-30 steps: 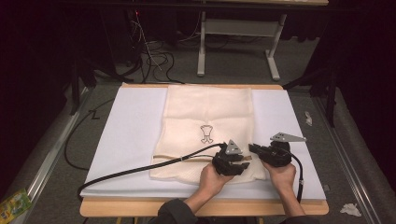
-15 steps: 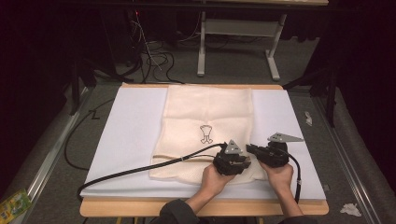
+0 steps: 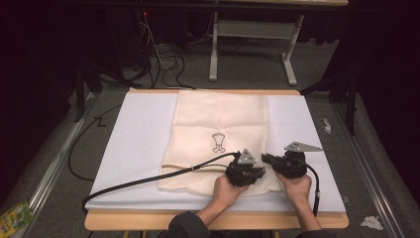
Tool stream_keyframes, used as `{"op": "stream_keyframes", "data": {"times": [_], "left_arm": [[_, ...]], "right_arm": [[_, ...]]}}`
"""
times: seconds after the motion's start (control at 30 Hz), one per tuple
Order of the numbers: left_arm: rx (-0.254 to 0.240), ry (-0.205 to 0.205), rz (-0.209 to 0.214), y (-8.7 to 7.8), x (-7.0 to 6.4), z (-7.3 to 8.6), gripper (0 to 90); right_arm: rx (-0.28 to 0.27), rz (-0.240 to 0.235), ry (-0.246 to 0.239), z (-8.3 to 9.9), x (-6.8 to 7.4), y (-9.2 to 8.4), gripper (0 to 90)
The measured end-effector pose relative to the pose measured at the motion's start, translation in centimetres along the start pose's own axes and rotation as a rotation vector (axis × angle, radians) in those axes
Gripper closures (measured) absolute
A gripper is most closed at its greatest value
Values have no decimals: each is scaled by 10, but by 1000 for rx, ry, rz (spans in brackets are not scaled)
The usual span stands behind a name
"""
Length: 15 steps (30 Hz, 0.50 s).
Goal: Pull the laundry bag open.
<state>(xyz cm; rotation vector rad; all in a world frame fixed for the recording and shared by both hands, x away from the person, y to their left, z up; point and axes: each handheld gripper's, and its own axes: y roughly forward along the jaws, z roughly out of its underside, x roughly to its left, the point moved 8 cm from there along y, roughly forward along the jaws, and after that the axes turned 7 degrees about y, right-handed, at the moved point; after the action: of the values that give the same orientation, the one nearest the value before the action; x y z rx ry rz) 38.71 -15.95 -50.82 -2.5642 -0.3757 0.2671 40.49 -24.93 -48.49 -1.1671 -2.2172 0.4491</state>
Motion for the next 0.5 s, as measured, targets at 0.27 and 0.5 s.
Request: {"op": "stream_keyframes", "data": {"times": [0.27,0.5], "left_arm": [[-16,-27,18,2,0,-2,786],[-1,-38,20,1,1,-1,857]], "right_arm": [[2,0,-6,0,2,1,886],[0,-1,-4,0,2,2,886]]}}
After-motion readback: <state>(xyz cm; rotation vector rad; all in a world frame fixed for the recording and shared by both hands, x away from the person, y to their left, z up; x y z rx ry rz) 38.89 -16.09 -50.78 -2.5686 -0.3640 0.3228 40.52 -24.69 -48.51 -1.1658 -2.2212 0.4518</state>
